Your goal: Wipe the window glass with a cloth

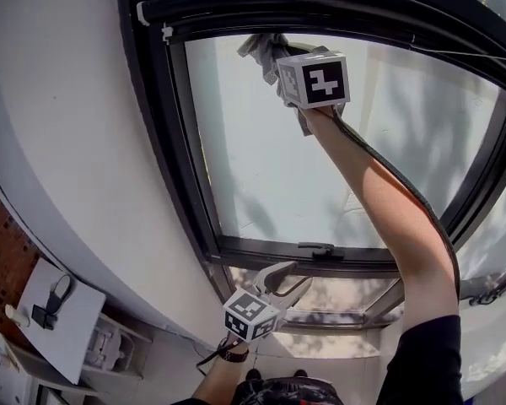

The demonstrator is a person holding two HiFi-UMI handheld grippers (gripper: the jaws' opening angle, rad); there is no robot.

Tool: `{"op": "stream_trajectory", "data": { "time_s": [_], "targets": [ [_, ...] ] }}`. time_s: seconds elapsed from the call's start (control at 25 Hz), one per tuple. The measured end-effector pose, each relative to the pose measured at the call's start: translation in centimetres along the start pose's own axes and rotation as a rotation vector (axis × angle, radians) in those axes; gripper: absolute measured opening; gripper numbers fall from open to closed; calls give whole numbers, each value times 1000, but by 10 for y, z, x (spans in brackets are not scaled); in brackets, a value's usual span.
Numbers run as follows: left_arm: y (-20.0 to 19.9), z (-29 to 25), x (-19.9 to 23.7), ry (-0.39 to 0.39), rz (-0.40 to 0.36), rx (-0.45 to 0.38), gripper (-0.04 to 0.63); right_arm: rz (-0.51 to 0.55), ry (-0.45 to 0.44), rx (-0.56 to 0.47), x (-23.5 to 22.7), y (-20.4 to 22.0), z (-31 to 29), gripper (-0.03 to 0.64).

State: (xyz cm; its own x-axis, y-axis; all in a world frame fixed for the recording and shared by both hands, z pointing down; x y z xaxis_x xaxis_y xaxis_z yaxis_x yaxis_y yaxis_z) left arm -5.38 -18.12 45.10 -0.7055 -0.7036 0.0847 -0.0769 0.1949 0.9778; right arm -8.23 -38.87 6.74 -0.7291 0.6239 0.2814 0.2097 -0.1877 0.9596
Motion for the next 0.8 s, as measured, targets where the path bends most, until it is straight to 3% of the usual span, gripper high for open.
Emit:
{"op": "stream_trajectory", "data": {
  "time_s": [0.52, 0.8],
  "targets": [
    [-35, -44, -7, 77, -68, -11, 161, -5, 211, 43, -109, 40, 87, 18],
    [-34, -64, -22, 148, -73, 4, 161, -67, 341, 42, -169, 56, 135, 18]
  ]
}}
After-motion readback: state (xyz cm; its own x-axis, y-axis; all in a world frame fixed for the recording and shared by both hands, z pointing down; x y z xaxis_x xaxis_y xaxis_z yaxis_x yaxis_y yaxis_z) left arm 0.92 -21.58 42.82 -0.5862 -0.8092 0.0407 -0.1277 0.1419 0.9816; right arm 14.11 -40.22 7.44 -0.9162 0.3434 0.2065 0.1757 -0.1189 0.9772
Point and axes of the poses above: the fingertips, and each gripper's own axes: z backward along the fingers, x to its left, y out of its underside, the point moved 6 cm from there along z, backward along the fingers, and after that the axes turned 11 degrees about x, right-handed, at the moved point
